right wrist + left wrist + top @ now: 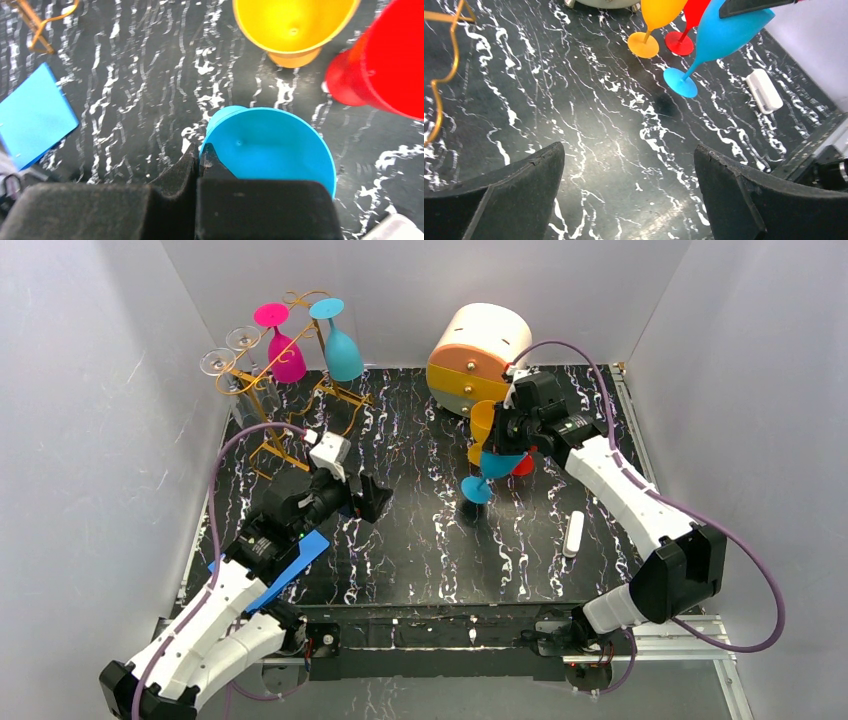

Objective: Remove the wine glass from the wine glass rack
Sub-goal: Place the wine glass at the center of the board.

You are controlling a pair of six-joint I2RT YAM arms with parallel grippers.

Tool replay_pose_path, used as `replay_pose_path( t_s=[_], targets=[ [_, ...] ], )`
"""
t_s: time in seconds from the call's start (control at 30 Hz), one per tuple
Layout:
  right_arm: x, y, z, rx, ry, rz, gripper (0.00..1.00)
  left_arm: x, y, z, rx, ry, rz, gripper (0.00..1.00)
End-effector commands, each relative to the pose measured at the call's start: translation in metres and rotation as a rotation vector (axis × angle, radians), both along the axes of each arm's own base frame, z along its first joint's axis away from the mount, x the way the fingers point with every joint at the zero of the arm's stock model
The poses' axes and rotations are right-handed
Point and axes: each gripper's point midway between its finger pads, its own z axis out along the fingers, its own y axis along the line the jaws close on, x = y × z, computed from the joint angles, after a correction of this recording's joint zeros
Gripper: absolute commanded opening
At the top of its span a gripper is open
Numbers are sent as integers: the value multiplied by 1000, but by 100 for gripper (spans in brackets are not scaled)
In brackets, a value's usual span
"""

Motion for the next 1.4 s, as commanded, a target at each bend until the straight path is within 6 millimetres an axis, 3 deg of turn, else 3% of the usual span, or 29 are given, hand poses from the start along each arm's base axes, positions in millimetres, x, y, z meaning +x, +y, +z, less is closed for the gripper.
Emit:
replay_pose_path(
  t_s=[0.0, 0.17, 0.33, 0.67, 0.97, 1.1, 1.37],
  targets=[
    [26, -15, 3, -100, -122, -95, 1, 4, -4, 34, -143, 43, 60, 98],
    [32, 8, -8, -170, -177, -34, 1, 9, -2, 31, -100, 107, 93, 98],
    [42, 15, -23, -245, -200, -31, 1, 1, -17, 29, -146, 172, 28, 98],
    [44, 25, -42, -313, -226, 2, 1, 9, 17, 43, -106, 147, 213, 98],
    [50, 39, -62, -308, -183, 36, 1, 9, 30, 48, 38, 148, 225, 98],
    [50, 36, -75, -351, -135, 34, 1, 7, 36, 49, 47, 135, 244, 98],
    [45, 42, -73, -326, -102, 61, 1, 9, 37, 40, 65, 171, 256, 98]
  ],
)
